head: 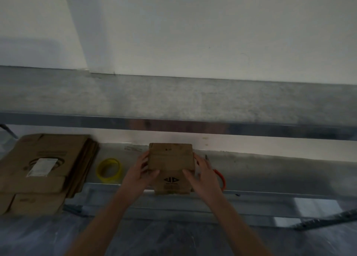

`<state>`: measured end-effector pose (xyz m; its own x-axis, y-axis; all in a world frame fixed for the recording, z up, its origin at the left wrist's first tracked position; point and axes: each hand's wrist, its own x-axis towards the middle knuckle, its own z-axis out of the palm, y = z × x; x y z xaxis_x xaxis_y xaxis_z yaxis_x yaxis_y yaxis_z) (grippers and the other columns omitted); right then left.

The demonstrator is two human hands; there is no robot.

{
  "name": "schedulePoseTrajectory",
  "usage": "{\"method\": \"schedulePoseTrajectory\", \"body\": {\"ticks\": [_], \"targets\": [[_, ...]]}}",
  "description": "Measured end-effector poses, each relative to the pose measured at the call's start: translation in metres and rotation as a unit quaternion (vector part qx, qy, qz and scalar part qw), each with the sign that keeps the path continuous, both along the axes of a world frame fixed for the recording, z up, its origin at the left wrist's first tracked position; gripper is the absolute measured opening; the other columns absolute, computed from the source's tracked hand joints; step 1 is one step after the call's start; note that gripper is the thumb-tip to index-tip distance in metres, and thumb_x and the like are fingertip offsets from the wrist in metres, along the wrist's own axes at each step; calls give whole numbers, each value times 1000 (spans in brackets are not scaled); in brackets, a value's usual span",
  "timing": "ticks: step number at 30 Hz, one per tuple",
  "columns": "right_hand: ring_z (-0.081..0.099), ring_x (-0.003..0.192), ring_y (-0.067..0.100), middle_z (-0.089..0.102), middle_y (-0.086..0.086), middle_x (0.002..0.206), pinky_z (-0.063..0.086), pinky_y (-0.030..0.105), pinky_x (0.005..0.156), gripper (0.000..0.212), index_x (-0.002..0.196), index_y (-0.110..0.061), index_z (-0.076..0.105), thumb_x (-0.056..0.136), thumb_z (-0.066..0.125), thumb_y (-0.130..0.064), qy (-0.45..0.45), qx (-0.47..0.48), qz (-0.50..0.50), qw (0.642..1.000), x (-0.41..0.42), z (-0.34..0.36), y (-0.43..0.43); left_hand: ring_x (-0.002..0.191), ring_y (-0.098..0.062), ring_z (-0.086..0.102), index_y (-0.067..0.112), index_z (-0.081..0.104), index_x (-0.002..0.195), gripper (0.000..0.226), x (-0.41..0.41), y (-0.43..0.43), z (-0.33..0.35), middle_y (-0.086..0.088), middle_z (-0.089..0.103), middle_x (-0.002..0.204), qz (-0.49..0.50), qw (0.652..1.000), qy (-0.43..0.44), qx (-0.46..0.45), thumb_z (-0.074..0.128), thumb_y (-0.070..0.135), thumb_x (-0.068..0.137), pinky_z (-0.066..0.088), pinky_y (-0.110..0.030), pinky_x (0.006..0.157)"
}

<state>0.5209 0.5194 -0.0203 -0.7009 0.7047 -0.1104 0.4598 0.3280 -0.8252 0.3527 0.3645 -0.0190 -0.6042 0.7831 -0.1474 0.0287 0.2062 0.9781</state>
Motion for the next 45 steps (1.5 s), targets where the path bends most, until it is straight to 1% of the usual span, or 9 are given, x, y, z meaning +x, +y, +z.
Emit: {"method": "schedulePoseTrajectory", "body": {"ticks": [8, 12, 15, 22, 25, 29, 36, 41, 45], "targets": [[53, 112, -12, 57, -39, 117, 47, 24, 98, 54, 120, -71, 41, 86, 69, -39, 33, -64, 9, 997, -1, 10, 12, 106, -4, 61, 37, 31, 144, 99, -35, -1, 12, 8, 41, 139, -73, 993, 70, -63, 86, 30, 62, 55, -19, 77], [43, 125, 8, 40, -18, 131, 40, 34, 107, 74, 146, -36, 34, 84, 72, -44, -5, -4, -56, 998, -3, 5, 3, 135, -18, 35, 36, 17, 148, 117, -59, 7, 20, 5, 24, 153, -157, 975, 85, -133, 87, 41, 53, 41, -37, 106], [49, 112, 21, 45, 2, 126, 44, 32, 89, 70, 128, -15, 41, 76, 80, -43, 4, 15, -198, 980, -2, -5, -20, 137, -15, 30, 35, 20, 144, 113, -57, 11, 21, 9, 29, 146, -179, 975, 55, -122, 88, 36, 55, 34, -36, 110], [48, 129, 25, 45, 9, 141, 47, 49, 102, 83, 145, -18, 32, 79, 82, -19, 185, -141, -166, 958, -5, -20, -96, 122, -4, 39, 34, 26, 136, 102, -19, 0, 7, 11, 36, 136, -130, 977, 140, -92, 87, 49, 56, 36, -22, 100], [36, 138, 15, 35, -3, 152, 39, 43, 112, 104, 154, -26, 21, 72, 79, -52, 157, -115, -128, 972, -5, -6, -98, 112, -2, 55, 39, 36, 123, 92, 0, -11, 3, 13, 52, 126, -86, 993, 69, -37, 89, 52, 50, 50, -24, 92], [30, 131, -4, 29, -8, 151, 30, 6, 103, 98, 155, -31, 15, 80, 78, -39, 119, -68, -73, 988, 2, 7, -85, 101, 2, 59, 57, 42, 116, 72, 13, -25, 4, 21, 58, 108, -35, 992, 117, 1, 82, 58, 56, 52, -19, 82], [34, 134, 0, 31, -4, 154, 32, 16, 108, 89, 150, -44, 11, 85, 72, -42, 129, 56, -20, 990, -13, 22, -60, 116, 9, 50, 54, 35, 130, 73, 15, -13, 26, 34, 48, 126, -14, 990, 133, 44, 79, 32, 75, 48, -14, 93], [40, 121, -11, 38, -7, 148, 47, 25, 104, 66, 139, -56, 27, 91, 68, -34, 120, 55, 27, 991, -24, 13, -39, 119, -3, 46, 47, 35, 133, 65, 2, -2, 20, 8, 41, 140, -28, 974, 227, 4, 70, 18, 85, 38, -2, 93], [42, 122, 1, 40, -4, 147, 39, 4, 95, 63, 143, -50, 30, 94, 64, -31, 90, 69, 56, 992, -44, 5, -33, 115, -7, 51, 45, 39, 131, 62, -16, -4, 5, 7, 48, 132, 9, 981, 196, -8, 70, 18, 85, 39, 0, 85]]}}
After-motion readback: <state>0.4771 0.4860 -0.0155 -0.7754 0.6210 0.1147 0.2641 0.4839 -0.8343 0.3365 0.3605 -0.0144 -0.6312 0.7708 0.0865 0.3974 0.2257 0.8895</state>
